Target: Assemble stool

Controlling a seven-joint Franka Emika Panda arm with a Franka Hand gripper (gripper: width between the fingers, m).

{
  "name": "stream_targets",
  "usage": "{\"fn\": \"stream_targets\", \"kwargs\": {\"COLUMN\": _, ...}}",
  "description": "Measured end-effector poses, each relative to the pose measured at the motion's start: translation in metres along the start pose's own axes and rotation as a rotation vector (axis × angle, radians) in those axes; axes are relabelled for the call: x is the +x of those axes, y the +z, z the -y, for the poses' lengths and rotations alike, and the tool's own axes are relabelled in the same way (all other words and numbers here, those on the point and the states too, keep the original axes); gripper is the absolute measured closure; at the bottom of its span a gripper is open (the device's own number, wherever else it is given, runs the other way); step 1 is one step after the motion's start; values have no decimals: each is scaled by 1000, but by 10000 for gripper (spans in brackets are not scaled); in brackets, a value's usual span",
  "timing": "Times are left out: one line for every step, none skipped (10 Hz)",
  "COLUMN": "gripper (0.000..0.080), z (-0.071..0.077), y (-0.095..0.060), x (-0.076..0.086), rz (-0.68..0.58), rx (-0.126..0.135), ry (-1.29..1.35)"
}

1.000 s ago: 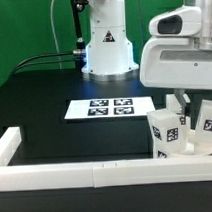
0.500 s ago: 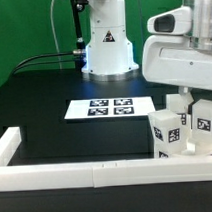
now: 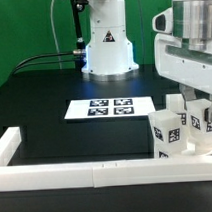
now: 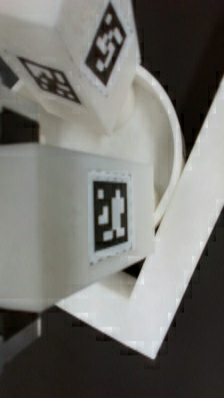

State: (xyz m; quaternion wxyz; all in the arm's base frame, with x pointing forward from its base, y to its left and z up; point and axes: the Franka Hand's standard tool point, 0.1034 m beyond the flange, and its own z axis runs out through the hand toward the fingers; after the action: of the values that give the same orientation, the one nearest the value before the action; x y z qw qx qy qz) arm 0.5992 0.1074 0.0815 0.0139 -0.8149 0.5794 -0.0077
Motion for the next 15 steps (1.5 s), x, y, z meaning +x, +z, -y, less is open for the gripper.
{"fn": "stream_targets", "kwargs": {"gripper": 466, "z": -1, "y": 0, "x": 0, "rz": 1, "rx": -3, "ry": 74}}
{"fn": "stream_targets", "kwargs": {"gripper": 466, "z": -1, "y": 0, "x": 1, "rz": 4, "rx": -4, "ry": 150}}
{"fn": "stream_targets", "kwargs": {"gripper": 466, "z": -2, "y": 1, "x": 3, "rz": 20, "rx": 2, "ry": 295}}
{"fn": "stream_targets", "kwargs": {"gripper": 466, "z": -5, "y": 1, "x": 3, "rz": 35, "rx": 7, "ry": 463}}
{"fn": "stream_targets", "kwargs": {"gripper": 466, "z": -6, "y": 1, "x": 2, "rz": 42, "rx": 10, "ry": 589}}
{"fn": "stream_targets", "kwargs": {"gripper": 466, "z": -5, "y": 1, "x": -1, "rz": 51, "rx": 34, "ry": 776}}
{"fn": "stream_targets", "kwargs": {"gripper": 466, "z": -5, "y": 1, "x": -2, "rz": 55, "rx": 42, "ry": 740}}
{"fn": "stream_targets", "kwargs": {"gripper": 460, "z": -5, "y": 1, "x": -1, "rz": 54, "rx": 43, "ry": 698}}
{"fn": "stream_targets", "kwargs": {"gripper": 460, "z": -5, "y": 1, "x": -3, "rz": 54, "rx": 38, "ry": 664}}
{"fn": "stream_targets", "kwargs": {"gripper": 242, "z": -6, "y": -1, "x": -7, "rz": 64, "rx": 13, "ry": 591}}
{"fn": "stream_targets", "kwargs": {"gripper": 242, "z": -4, "y": -6, "x": -9, "rz": 68, "rx": 22, "ry": 508}}
{"fn": "stream_targets", "kwargs": {"gripper": 169, "z": -1, "y": -13, "x": -10, "rz": 72, "rx": 36, "ry": 311}}
{"fn": "stream_targets", "kwargs": {"gripper": 156, "z": 1, "y": -19, "x": -10, "rz": 77, "rx": 43, "ry": 166}}
{"fn": "stream_targets", "kwargs": {"gripper": 156, "z": 2, "y": -21, "x": -8, "rz": 75, "rx": 47, "ry": 108}}
{"fn": "stream_targets", "kwargs": {"gripper": 151, "z": 2, "y": -20, "x": -8, "rz": 72, "rx": 49, "ry": 40}}
